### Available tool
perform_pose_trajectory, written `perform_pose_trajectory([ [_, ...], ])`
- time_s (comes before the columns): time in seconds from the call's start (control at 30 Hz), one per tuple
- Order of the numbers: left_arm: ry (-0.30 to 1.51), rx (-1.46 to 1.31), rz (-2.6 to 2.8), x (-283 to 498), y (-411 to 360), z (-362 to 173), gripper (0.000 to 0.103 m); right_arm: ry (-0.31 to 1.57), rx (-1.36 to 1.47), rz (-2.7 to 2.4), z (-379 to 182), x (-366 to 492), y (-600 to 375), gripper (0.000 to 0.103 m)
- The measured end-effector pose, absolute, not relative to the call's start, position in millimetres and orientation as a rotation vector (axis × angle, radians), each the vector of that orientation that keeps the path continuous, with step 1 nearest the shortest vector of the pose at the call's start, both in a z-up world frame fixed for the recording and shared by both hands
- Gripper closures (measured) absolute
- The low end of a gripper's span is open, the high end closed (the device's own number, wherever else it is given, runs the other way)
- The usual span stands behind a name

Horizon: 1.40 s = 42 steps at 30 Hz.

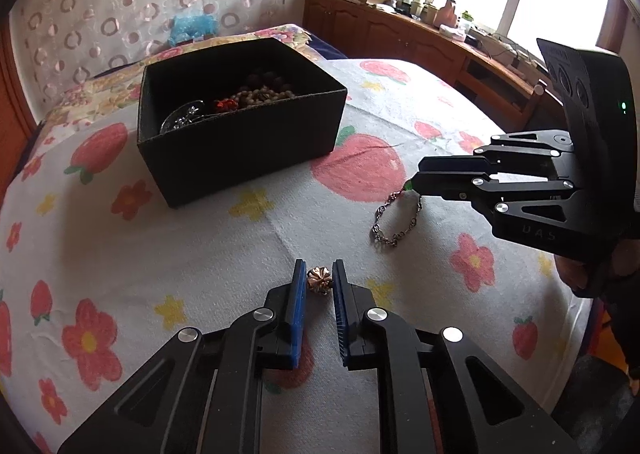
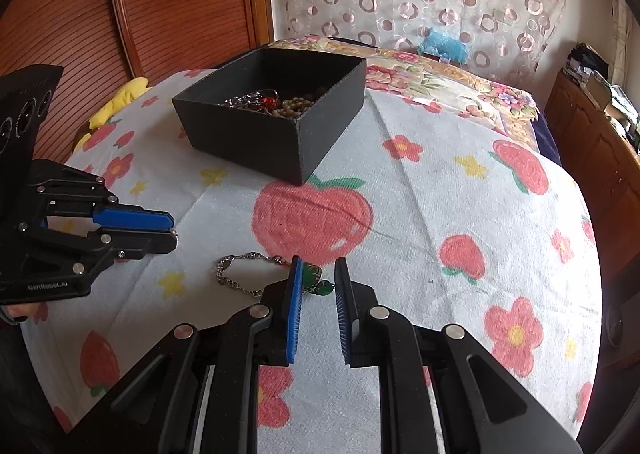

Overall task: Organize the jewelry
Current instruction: 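Drop the flower earring and silver chain into the black box, opening both tools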

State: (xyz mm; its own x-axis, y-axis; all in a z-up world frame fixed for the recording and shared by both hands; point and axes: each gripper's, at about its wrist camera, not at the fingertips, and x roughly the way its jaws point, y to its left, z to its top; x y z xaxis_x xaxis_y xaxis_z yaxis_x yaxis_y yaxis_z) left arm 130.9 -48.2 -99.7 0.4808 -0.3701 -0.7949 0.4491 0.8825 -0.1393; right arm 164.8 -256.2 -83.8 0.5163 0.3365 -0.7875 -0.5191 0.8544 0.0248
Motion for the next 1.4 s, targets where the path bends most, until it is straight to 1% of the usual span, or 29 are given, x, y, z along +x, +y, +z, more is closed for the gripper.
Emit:
perform_pose_trajectory([
  [0.17, 0.944, 0.084, -0.475, 134.9, -44.4, -98.9, 0.091, 0.879, -0.232, 0.516, -79.9, 167.6, -255.9, 0.085],
  [0.33, 0.906, 0.066, -0.446, 142.1, -34.7, -84.7, 0.091, 0.849, -0.223, 0.527, -67.1, 173.1, -255.1, 0.085],
  [0.67, 0.781, 0.061, -0.387, 166.3, -22.8, -38.5, 0.091, 0.738, -0.210, 0.552, -20.5, 195.8, -246.2, 0.085],
  [1.03, 0.740, 0.061, -0.353, 201.0, -13.0, -24.8, 0.091, 0.613, -0.187, 0.591, 34.8, 232.7, -229.6, 0.085],
  [1.2, 0.751, 0.058, -0.338, 211.9, -8.8, -29.7, 0.091, 0.618, -0.171, 0.634, 39.2, 250.1, -211.8, 0.085],
  [1.4, 0.755, 0.055, -0.325, 219.4, -5.6, -31.8, 0.091, 0.662, -0.150, 0.651, 28.0, 269.7, -196.3, 0.084],
])
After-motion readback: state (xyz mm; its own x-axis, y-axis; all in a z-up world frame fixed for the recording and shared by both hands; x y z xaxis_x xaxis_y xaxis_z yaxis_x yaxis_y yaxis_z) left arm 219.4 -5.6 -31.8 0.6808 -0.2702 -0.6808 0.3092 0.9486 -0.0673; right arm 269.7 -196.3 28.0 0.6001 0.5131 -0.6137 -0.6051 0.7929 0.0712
